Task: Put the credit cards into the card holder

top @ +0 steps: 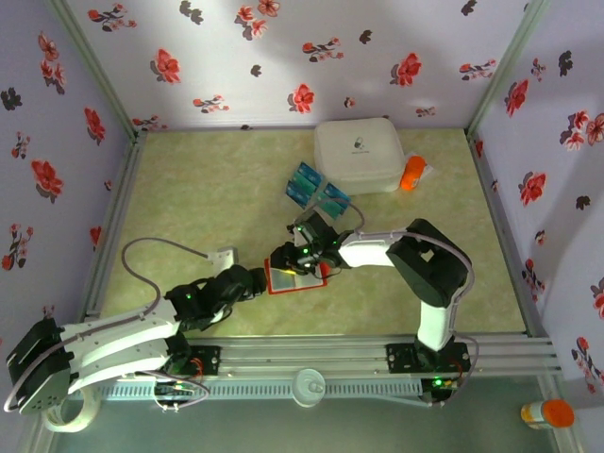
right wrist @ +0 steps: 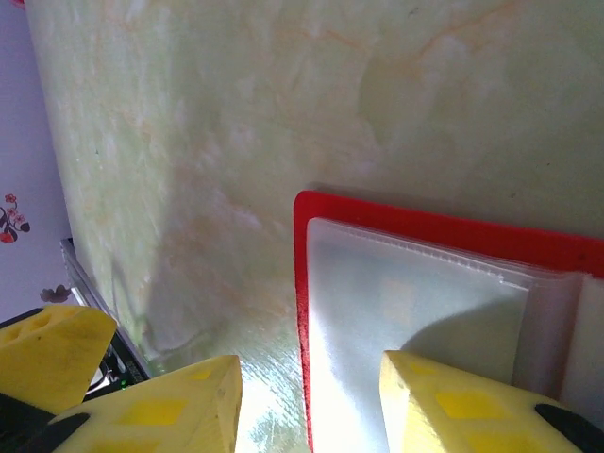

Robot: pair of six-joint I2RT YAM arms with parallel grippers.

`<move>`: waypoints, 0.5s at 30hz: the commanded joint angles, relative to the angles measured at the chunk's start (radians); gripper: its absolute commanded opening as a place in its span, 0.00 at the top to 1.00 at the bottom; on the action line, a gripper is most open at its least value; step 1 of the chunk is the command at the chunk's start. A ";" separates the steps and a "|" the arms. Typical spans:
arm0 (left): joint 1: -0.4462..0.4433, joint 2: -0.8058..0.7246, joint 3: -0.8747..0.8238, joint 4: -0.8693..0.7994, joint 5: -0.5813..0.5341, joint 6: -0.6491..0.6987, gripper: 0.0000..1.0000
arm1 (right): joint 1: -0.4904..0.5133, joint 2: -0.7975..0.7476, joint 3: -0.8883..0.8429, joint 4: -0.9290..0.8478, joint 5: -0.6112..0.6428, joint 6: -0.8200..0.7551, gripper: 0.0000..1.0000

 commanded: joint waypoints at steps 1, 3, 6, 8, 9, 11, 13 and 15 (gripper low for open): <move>0.010 -0.005 -0.017 -0.014 -0.030 -0.018 0.14 | 0.007 0.010 0.024 0.017 0.015 0.010 0.56; 0.012 0.001 -0.019 -0.008 -0.027 -0.018 0.14 | 0.007 0.010 0.029 0.010 0.012 0.004 0.56; 0.016 0.013 -0.018 -0.007 -0.022 -0.016 0.14 | 0.003 -0.001 0.036 -0.003 0.011 -0.007 0.56; 0.017 0.020 -0.017 -0.003 -0.018 -0.015 0.13 | 0.000 -0.009 0.040 -0.014 0.010 -0.018 0.57; 0.018 0.024 -0.017 -0.001 -0.016 -0.015 0.13 | -0.005 -0.012 0.041 -0.021 0.011 -0.024 0.58; 0.020 0.033 -0.016 0.005 -0.011 -0.013 0.13 | -0.010 -0.016 0.040 -0.032 0.012 -0.034 0.62; 0.021 0.043 -0.014 0.011 -0.010 -0.012 0.13 | -0.016 -0.017 0.037 -0.040 0.011 -0.045 0.70; 0.024 0.054 -0.011 0.016 -0.005 -0.009 0.13 | -0.022 -0.016 0.030 -0.041 0.011 -0.049 0.77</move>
